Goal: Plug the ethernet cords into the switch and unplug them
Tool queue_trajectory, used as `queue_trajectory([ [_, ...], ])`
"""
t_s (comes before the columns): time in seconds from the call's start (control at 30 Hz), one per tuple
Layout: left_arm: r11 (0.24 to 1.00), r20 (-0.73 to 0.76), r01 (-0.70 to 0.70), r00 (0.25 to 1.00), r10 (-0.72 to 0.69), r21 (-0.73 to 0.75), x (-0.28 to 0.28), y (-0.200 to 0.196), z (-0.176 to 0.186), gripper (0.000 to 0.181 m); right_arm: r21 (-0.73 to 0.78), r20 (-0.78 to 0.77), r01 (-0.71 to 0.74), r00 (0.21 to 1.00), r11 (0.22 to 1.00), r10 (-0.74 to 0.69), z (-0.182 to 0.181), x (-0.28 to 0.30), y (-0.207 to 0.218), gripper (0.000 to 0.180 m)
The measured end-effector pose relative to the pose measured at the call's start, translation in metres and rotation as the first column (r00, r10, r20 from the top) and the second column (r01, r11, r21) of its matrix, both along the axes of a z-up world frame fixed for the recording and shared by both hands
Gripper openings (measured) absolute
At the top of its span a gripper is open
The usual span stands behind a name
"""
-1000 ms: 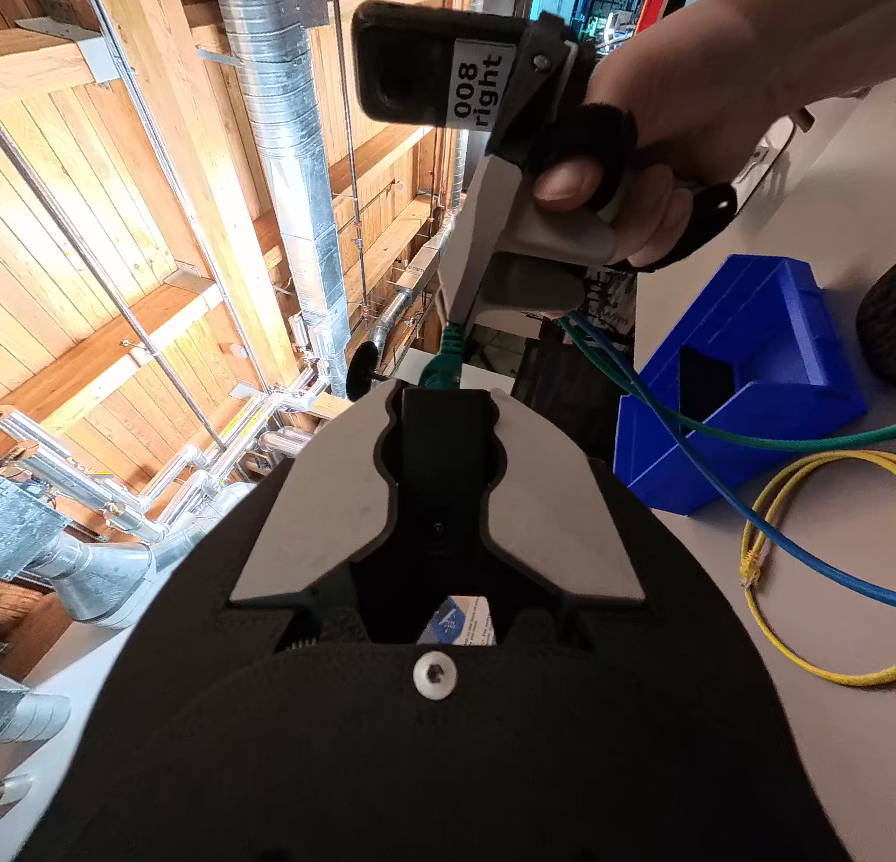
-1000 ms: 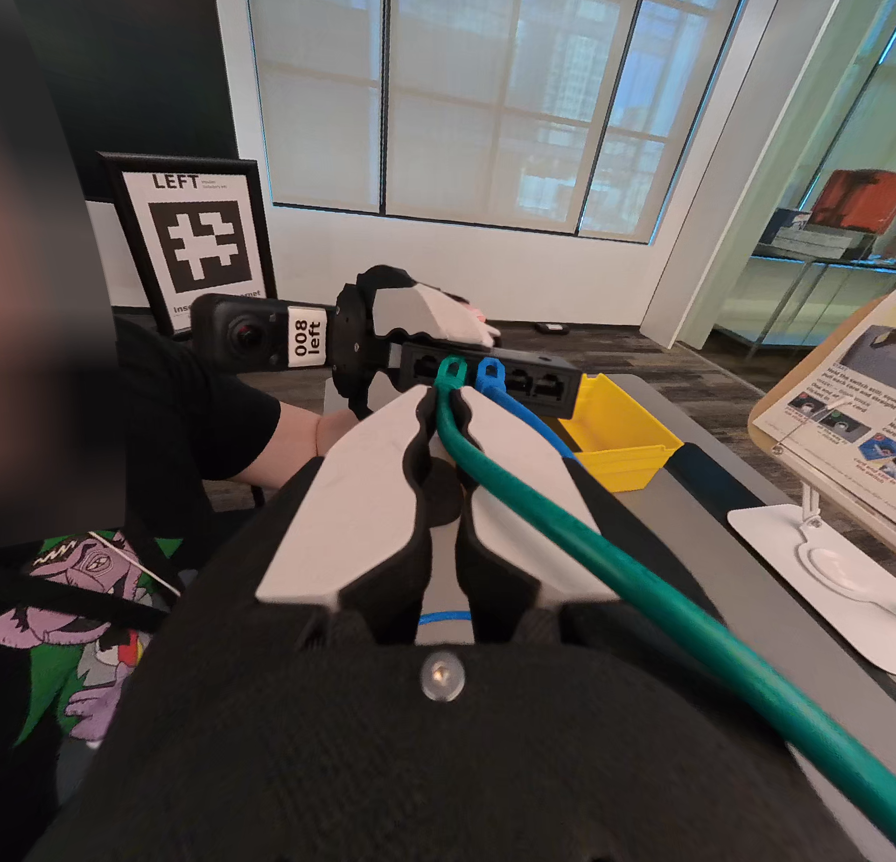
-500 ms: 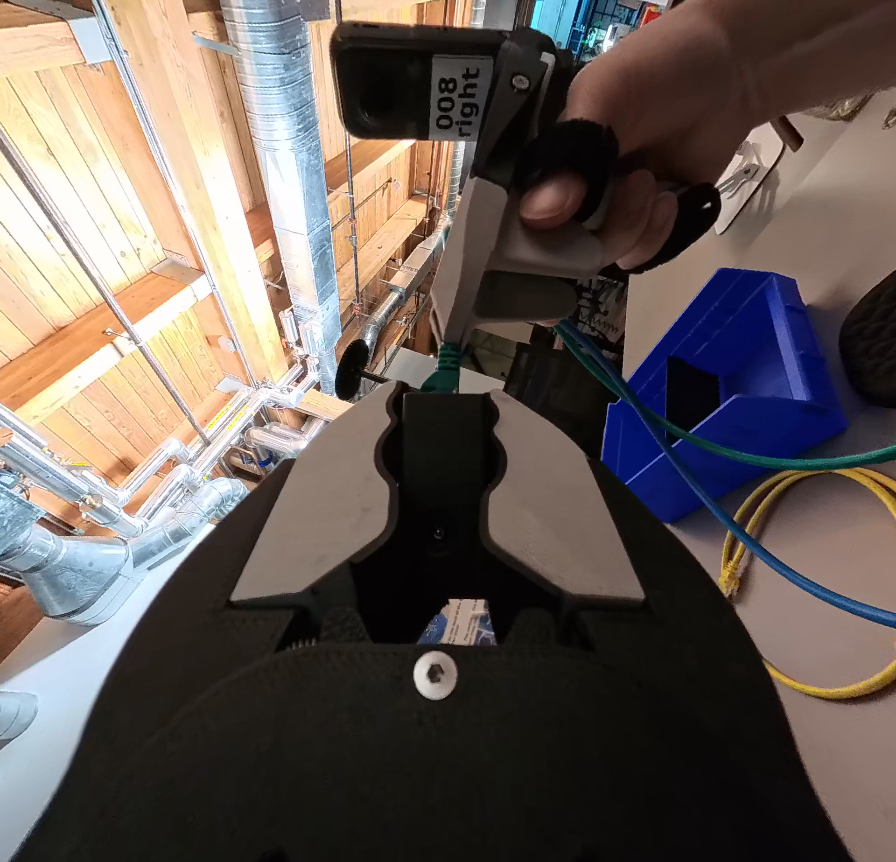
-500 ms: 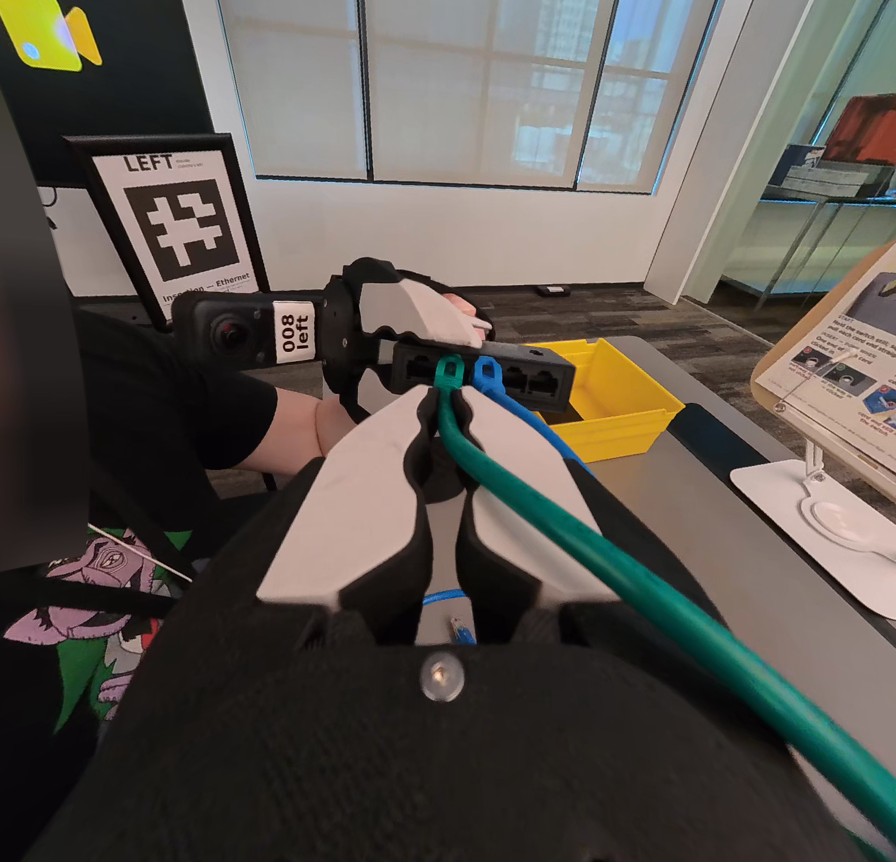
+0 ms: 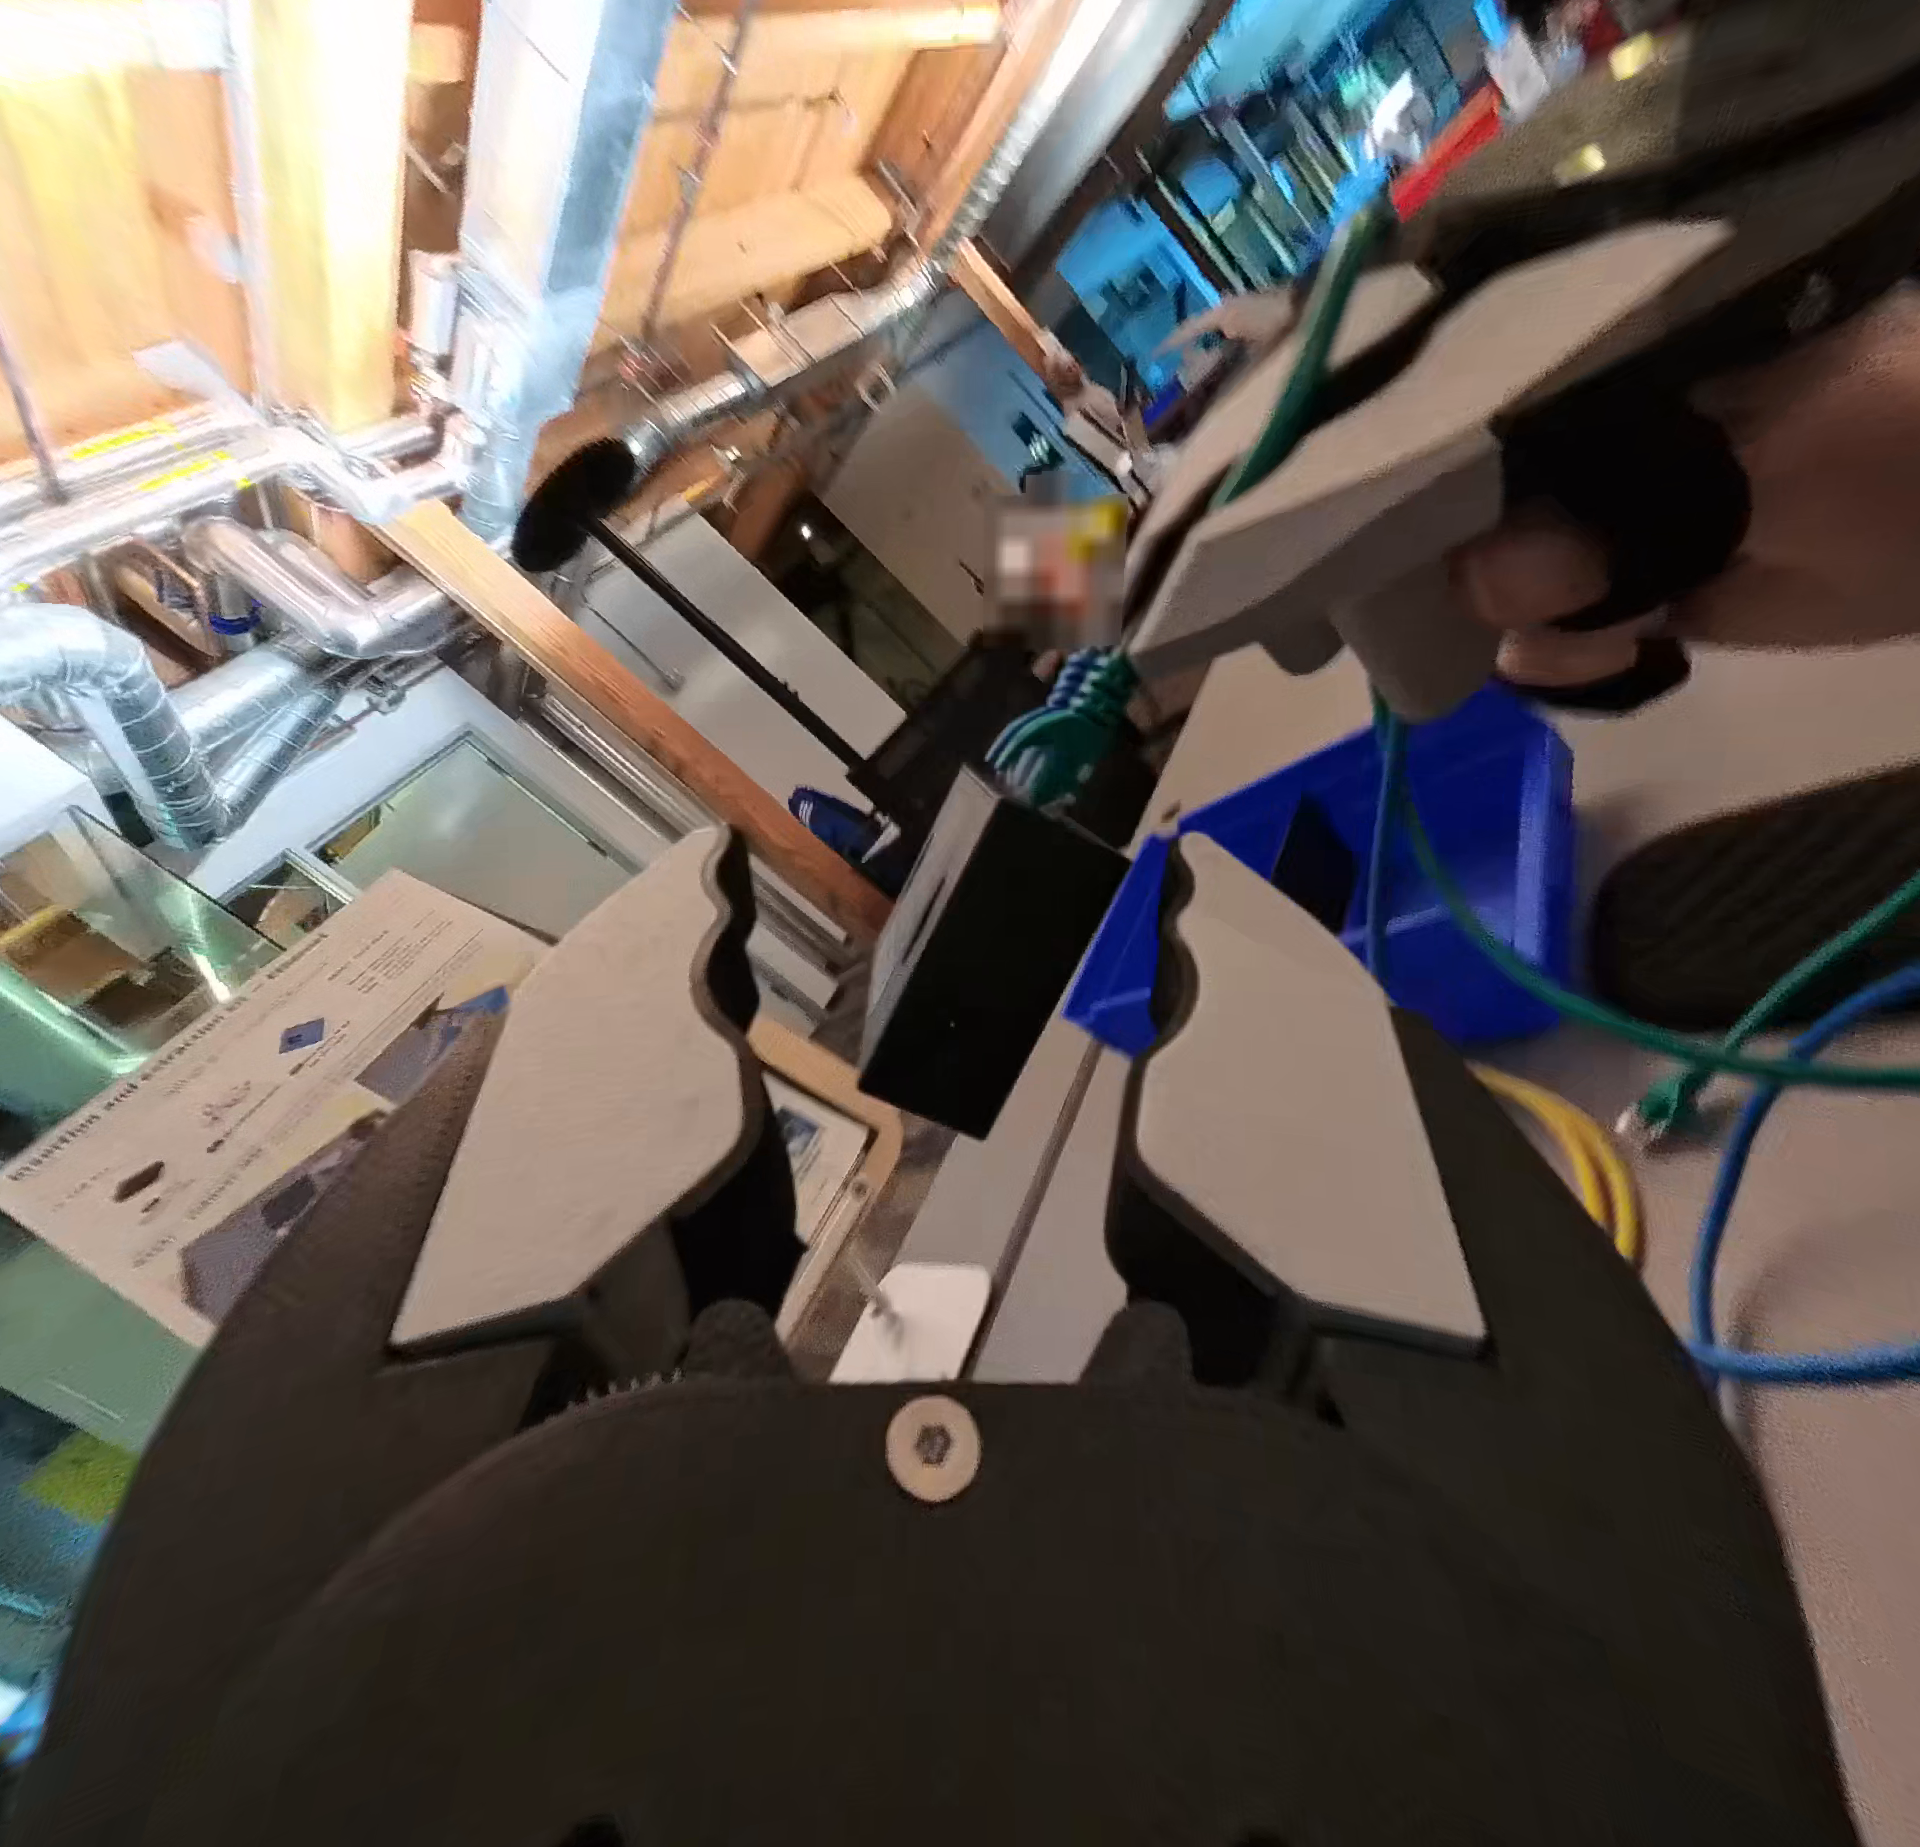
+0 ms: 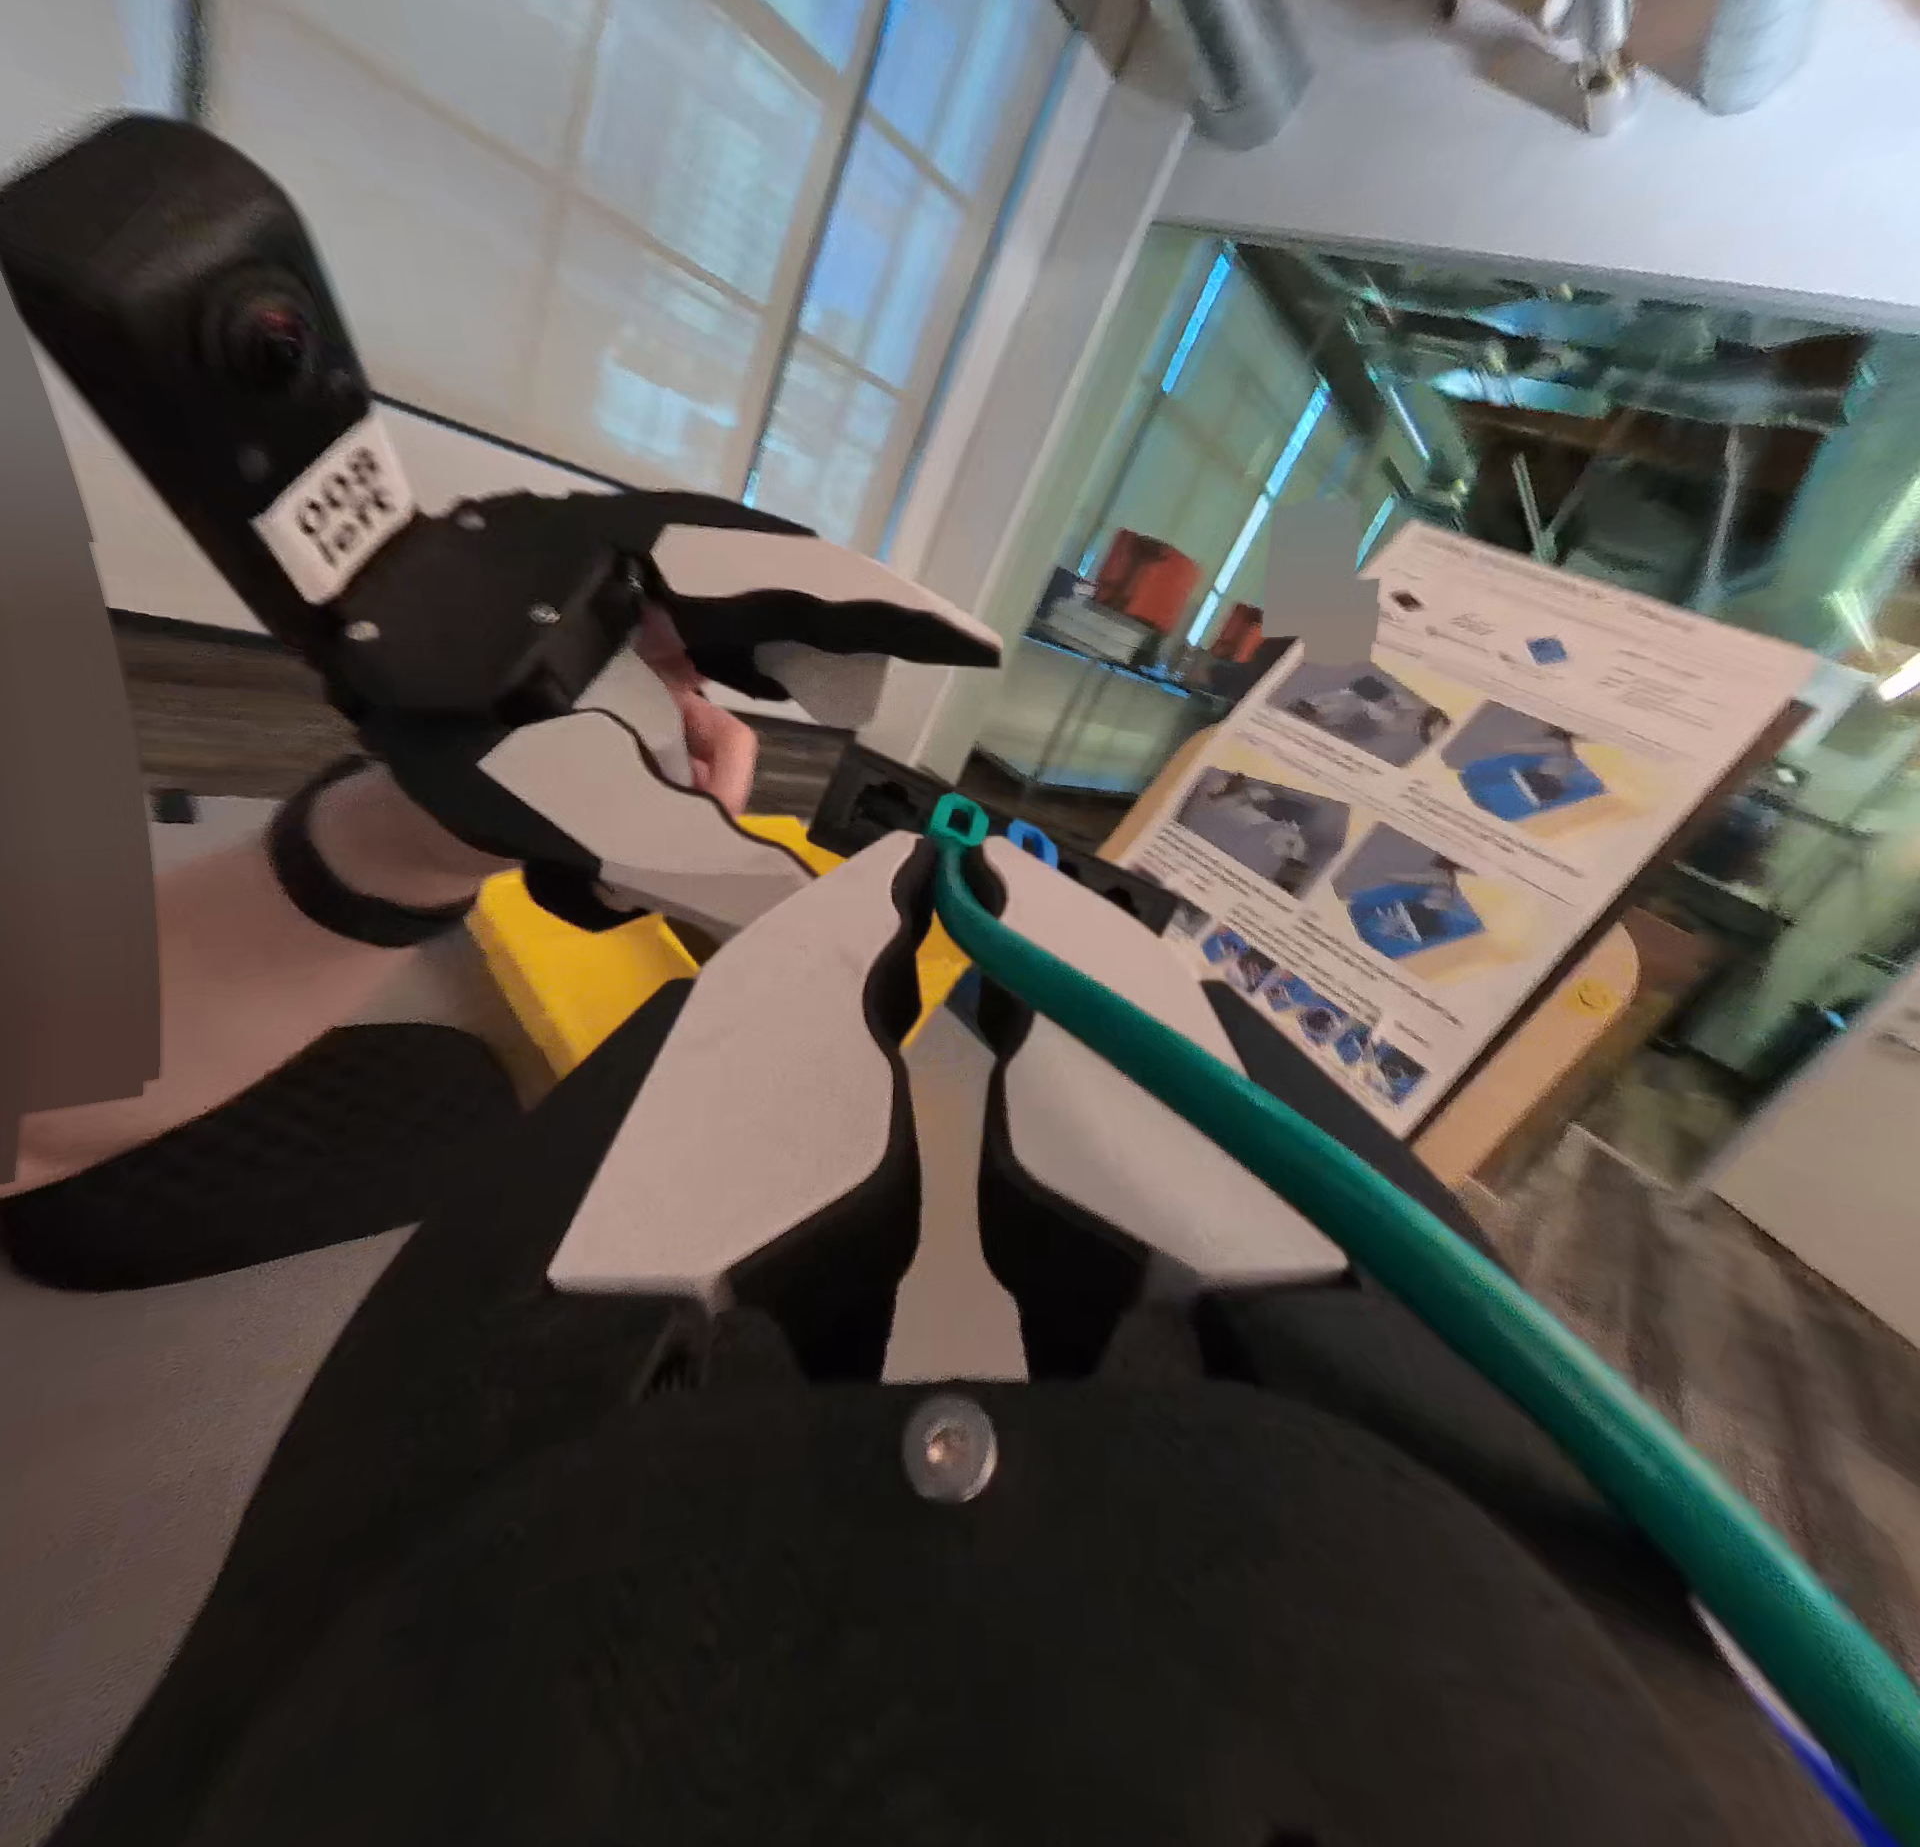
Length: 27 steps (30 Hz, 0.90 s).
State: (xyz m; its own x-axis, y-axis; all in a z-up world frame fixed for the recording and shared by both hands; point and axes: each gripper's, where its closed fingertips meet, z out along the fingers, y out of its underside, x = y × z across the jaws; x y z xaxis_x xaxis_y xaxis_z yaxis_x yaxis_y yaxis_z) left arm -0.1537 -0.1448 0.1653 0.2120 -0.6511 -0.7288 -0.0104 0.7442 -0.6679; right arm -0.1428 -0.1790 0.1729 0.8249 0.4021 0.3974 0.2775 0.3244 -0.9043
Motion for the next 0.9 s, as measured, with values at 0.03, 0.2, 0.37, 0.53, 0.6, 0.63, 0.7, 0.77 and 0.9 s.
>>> queue_trajectory([
  [0.03,0.998,-0.031,-0.045,0.998,0.046,0.039,0.002,0.007,-0.006,0.07,-0.036,-0.004,0.017,1.0,0.999,-0.017,-0.005,0.003,0.006,0.005],
  [0.2,0.971,-0.151,-0.211,0.962,0.227,0.116,0.026,0.039,-0.043,0.051,-0.243,-0.08,-0.055,0.996,0.969,0.037,-0.027,0.0,0.035,0.006],
  [0.37,0.962,-0.244,-0.272,0.935,0.256,-0.033,0.042,0.076,-0.076,0.029,-0.393,-0.046,0.043,0.997,0.919,-0.066,-0.05,0.011,0.07,0.01],
  [0.53,0.895,-0.283,-0.34,0.923,0.259,-0.29,0.038,0.125,-0.102,0.029,-0.43,-0.072,0.025,0.995,0.902,-0.062,-0.055,0.026,0.052,0.025],
  [0.6,0.841,-0.257,-0.339,0.934,0.247,-0.423,0.036,0.138,-0.106,0.029,-0.409,-0.074,-0.013,0.997,0.912,-0.019,-0.056,0.031,0.03,0.025],
  [0.63,0.819,-0.236,-0.333,0.94,0.247,-0.468,0.035,0.143,-0.106,0.029,-0.379,-0.083,-0.035,0.997,0.925,0.004,-0.055,0.035,0.018,0.024],
  [0.7,0.793,-0.172,-0.304,0.953,0.251,-0.528,0.03,0.154,-0.099,0.029,-0.28,-0.127,-0.045,0.992,0.959,0.01,-0.051,0.053,-0.005,0.023],
  [0.77,0.792,-0.104,-0.248,0.968,0.229,-0.558,0.021,0.16,-0.084,0.029,-0.181,-0.198,-0.022,0.98,0.983,-0.015,-0.048,0.084,-0.023,0.023],
  [0.9,0.832,-0.014,-0.108,0.993,0.12,-0.544,-0.002,0.167,-0.045,0.028,-0.028,-0.447,-0.031,0.894,0.999,0.015,-0.046,0.146,-0.042,0.02],
])
